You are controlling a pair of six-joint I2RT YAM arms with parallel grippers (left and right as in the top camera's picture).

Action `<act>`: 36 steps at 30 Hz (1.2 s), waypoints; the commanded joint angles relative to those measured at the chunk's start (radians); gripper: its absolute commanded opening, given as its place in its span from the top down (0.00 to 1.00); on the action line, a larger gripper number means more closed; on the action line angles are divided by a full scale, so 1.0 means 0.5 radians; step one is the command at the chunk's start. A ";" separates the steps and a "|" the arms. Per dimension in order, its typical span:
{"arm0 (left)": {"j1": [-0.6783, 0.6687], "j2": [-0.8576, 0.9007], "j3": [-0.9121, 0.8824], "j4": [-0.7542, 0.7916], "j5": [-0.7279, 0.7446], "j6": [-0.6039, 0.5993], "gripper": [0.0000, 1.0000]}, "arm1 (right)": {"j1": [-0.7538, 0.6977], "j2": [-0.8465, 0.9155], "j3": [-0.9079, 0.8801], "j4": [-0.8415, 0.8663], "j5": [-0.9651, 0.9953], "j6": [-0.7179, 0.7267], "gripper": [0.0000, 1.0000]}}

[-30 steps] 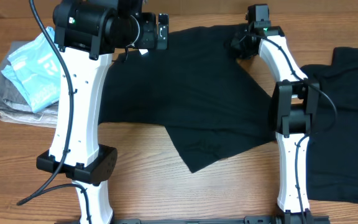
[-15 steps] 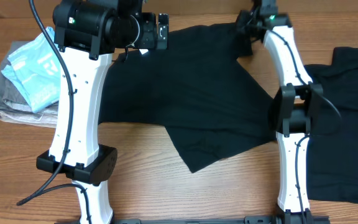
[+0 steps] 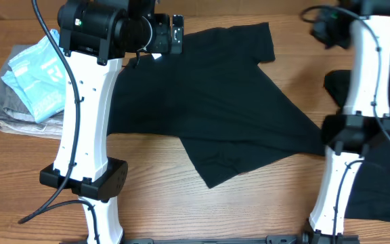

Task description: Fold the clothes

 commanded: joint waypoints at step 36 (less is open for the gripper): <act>0.007 -0.032 0.006 0.001 -0.002 -0.011 0.00 | -0.803 -0.009 -2.051 0.540 0.739 0.150 0.96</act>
